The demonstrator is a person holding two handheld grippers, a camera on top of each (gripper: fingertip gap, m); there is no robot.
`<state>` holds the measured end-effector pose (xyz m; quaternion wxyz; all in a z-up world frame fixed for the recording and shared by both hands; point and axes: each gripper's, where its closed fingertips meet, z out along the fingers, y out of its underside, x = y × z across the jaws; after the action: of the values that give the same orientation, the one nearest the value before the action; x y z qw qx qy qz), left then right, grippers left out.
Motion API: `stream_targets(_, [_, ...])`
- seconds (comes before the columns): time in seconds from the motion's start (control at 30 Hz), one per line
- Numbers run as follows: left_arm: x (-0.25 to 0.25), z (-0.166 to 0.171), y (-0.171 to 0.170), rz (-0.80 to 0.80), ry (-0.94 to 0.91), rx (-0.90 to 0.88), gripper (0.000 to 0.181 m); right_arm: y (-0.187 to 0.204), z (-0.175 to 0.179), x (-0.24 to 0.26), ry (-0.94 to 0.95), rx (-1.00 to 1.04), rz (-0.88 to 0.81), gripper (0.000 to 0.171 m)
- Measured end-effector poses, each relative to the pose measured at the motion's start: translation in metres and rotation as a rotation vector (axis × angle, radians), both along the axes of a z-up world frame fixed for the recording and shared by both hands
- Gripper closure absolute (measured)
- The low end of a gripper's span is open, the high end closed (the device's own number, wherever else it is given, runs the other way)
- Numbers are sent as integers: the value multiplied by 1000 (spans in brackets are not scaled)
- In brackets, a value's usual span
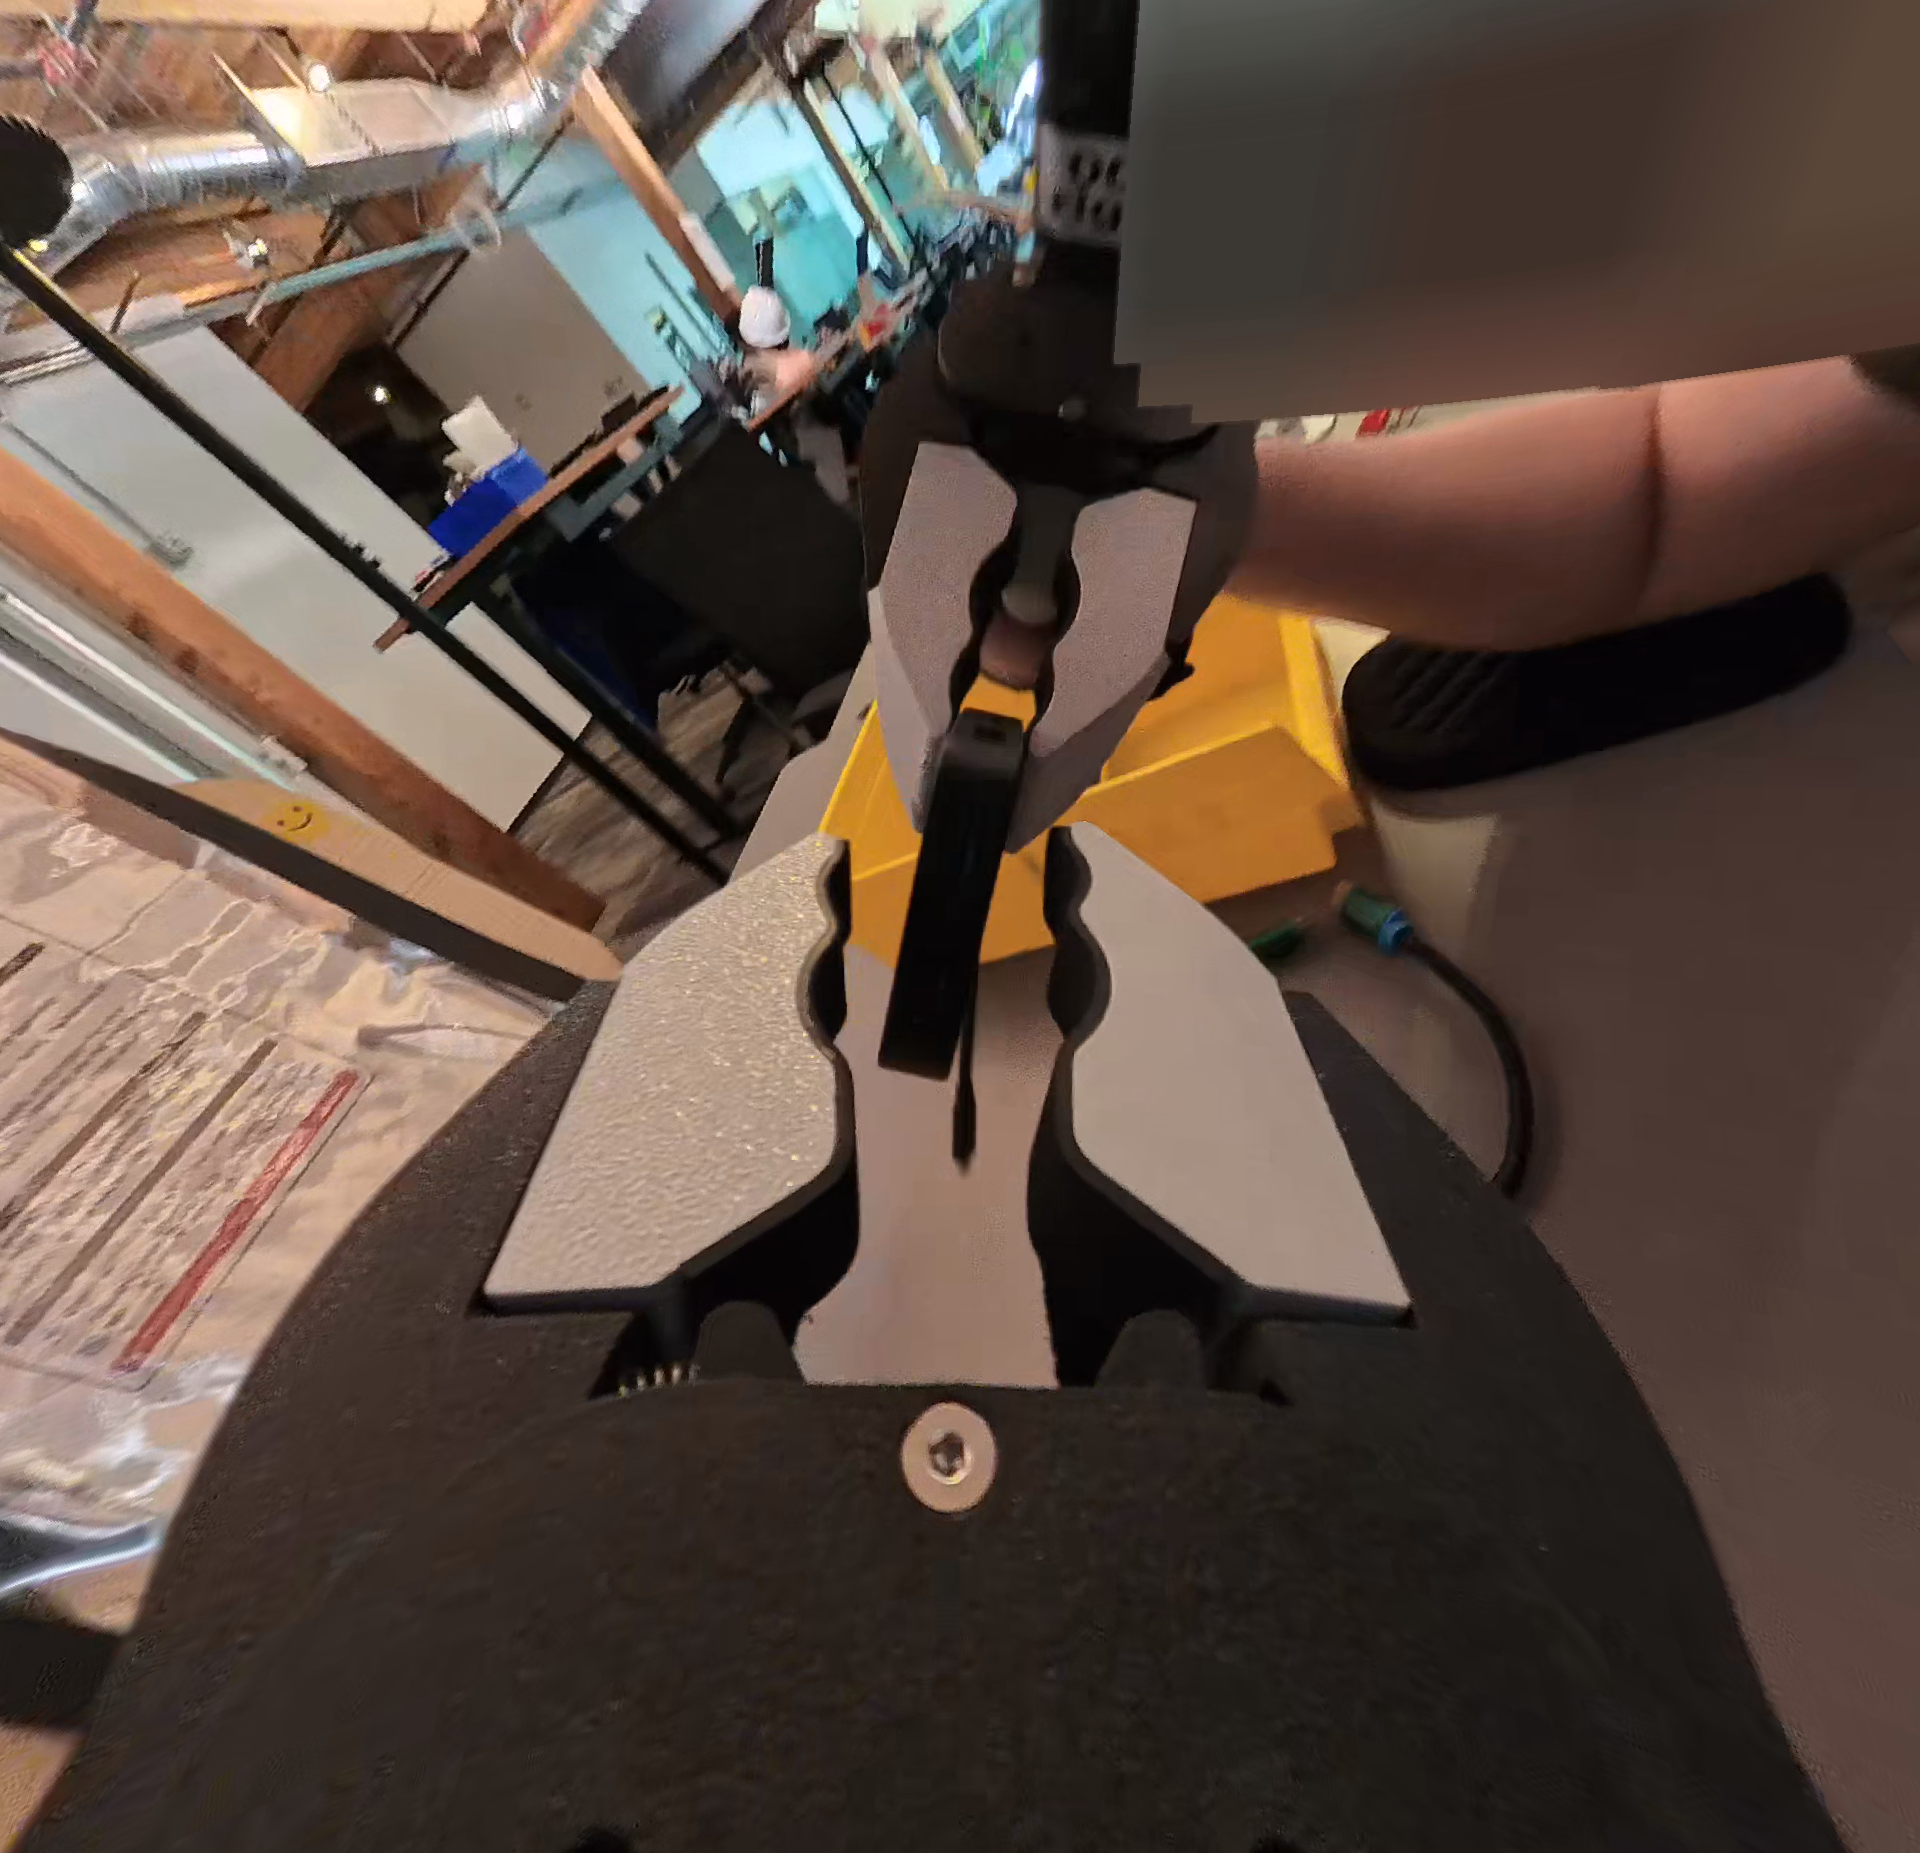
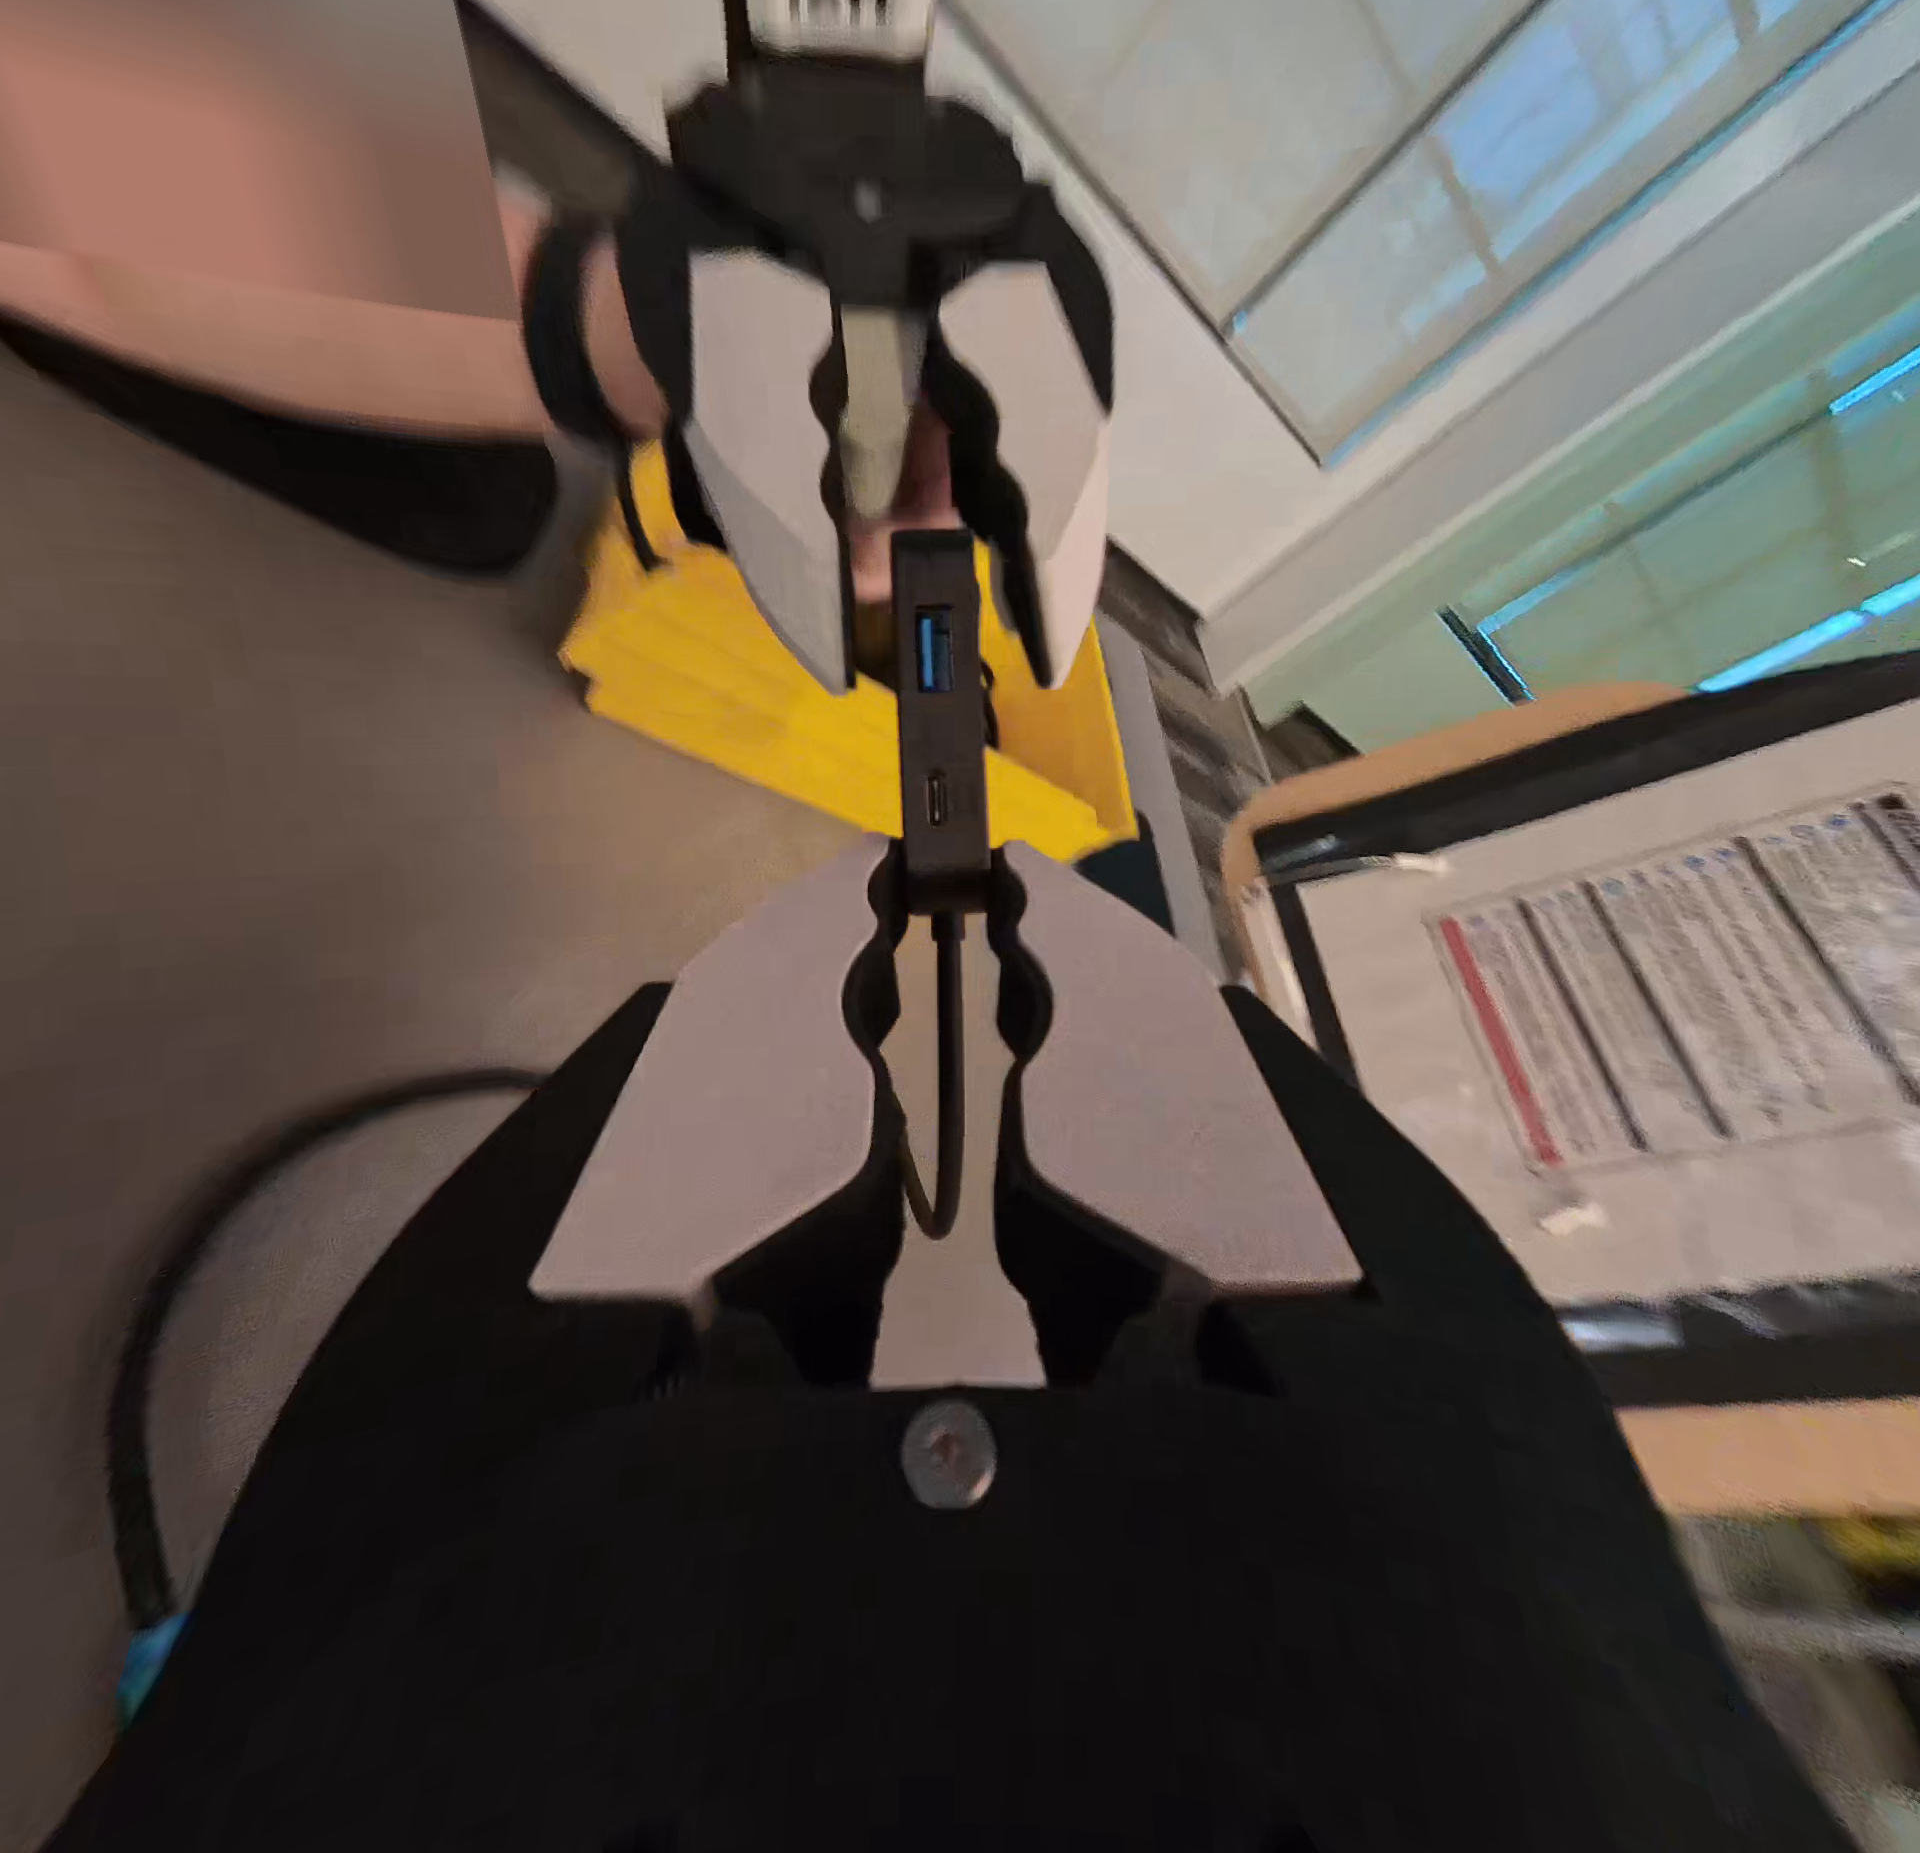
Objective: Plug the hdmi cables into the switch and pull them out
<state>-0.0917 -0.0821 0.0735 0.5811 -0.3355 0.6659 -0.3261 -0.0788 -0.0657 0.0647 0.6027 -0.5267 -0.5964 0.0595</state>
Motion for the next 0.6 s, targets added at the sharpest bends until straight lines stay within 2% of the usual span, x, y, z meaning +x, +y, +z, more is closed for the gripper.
stream_targets(0.03, [1, -3, 0, 24, 29, 26, 145, 3, -4, 2, -67, 37, -49, 156])
stream_targets(0.13, [8, -18, -3, 75, 139, 96, 141, 9, -14, 4, -231, 123, -150, 156])
stream_targets(0.27, [14, -37, 13, 214, 242, 213, 164, 10, -23, 1, -315, 140, -186, 156])
stream_targets(0.37, [14, -38, 19, 252, 240, 308, 167, 10, -20, 0, -314, 172, -196, 156])
stream_targets(0.47, [10, -20, 12, 212, 135, 348, 167, -4, -1, 1, -202, 125, -132, 153])
stream_targets(0.6, [-7, 13, -12, 78, -52, 345, 168, -44, 58, 20, 104, 82, 44, 146])
